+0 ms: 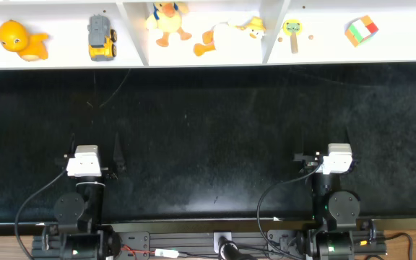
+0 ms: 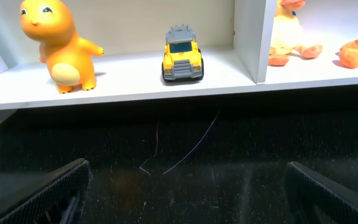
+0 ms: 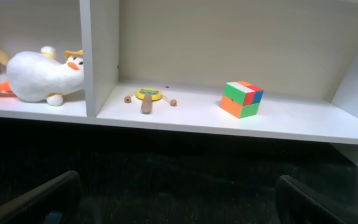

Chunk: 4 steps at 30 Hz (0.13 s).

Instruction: Store Toys

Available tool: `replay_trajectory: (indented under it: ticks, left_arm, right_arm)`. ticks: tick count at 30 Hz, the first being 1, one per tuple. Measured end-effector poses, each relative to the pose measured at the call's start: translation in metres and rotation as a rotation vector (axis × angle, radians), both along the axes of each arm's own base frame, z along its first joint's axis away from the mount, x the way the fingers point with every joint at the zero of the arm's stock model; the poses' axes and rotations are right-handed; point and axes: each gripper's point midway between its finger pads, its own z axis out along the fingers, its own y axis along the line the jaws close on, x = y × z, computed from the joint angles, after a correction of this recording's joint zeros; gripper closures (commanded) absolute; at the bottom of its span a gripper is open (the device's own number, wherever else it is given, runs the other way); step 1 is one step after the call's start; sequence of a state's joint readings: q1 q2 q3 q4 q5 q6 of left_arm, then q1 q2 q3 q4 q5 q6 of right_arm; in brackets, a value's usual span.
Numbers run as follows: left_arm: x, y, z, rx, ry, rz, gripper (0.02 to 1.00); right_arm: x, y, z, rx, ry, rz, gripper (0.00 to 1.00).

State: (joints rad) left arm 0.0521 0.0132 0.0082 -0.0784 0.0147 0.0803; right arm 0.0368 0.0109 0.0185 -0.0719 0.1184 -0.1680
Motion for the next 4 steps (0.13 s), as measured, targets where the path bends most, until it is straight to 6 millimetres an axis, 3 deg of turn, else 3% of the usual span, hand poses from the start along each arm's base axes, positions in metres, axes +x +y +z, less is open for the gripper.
replay_trajectory:
  ticks: [4]
  left_arm:
    - [0.0,0.0,0.0,0.0,0.0,0.0,0.023]
  right_arm:
    - [0.0,0.0,0.0001,0.0,0.0,0.0,0.005]
